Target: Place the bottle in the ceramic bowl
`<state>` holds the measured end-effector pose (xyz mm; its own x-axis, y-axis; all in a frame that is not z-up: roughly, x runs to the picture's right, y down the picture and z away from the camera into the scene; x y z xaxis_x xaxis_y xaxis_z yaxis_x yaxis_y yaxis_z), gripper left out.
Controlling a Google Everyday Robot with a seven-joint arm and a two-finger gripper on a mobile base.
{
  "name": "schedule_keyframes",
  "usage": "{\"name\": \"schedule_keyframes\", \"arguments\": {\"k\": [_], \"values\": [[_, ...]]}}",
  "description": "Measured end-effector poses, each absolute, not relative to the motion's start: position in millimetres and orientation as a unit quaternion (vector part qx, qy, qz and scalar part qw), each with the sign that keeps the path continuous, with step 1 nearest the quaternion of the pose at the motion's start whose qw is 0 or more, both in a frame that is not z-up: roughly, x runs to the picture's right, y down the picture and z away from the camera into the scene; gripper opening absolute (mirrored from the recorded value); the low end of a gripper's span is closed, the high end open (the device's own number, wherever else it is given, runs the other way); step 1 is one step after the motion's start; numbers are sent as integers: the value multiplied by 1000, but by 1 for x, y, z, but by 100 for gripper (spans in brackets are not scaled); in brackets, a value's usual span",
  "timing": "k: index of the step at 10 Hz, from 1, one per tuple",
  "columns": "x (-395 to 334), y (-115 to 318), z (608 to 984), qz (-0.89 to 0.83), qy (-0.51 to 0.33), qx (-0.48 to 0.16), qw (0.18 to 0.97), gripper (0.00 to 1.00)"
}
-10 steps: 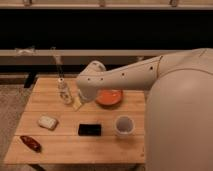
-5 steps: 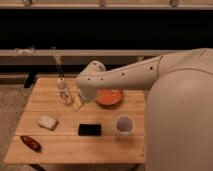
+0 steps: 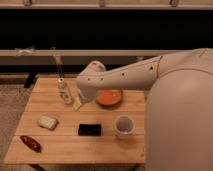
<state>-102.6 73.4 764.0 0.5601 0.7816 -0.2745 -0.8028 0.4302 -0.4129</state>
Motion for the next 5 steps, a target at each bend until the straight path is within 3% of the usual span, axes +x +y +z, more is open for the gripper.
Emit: {"name": "schedule_keyframes", "arguments": {"k": [5], "values": [[-105,50,769,464,-53,-252,848,80]]}}
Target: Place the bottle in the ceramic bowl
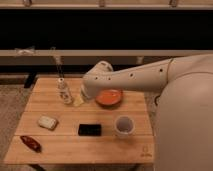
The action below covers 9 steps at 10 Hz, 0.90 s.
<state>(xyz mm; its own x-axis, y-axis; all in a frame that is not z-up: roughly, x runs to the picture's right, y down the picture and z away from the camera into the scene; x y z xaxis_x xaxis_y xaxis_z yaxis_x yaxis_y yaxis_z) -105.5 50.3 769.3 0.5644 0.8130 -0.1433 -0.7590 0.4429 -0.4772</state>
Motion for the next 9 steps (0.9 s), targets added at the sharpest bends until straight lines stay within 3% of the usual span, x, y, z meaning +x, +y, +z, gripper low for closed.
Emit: {"name": "schedule_keyframes", "arguments": {"k": [4,9], "values": [[-122,19,795,431,-108,-250,860,80],[-140,-7,862,395,-135,-278,865,80]]}}
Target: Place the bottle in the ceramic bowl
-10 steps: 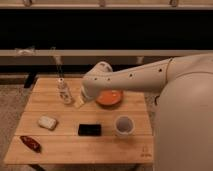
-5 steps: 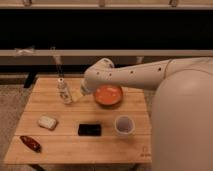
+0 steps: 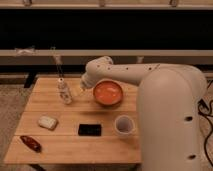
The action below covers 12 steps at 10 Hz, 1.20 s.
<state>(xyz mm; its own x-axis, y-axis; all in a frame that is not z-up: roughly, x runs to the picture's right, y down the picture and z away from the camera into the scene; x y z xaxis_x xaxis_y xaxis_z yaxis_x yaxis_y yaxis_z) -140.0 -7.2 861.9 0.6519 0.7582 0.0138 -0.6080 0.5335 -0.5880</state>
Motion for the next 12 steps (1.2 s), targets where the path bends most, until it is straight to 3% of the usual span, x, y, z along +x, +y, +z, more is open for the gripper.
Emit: {"name": "schedule_keyframes", "arguments": {"k": [4,12], "values": [[-154,-43,901,348,-165,-281,879,80],[-160,-45,878,233,-231,-282,902,80]]}}
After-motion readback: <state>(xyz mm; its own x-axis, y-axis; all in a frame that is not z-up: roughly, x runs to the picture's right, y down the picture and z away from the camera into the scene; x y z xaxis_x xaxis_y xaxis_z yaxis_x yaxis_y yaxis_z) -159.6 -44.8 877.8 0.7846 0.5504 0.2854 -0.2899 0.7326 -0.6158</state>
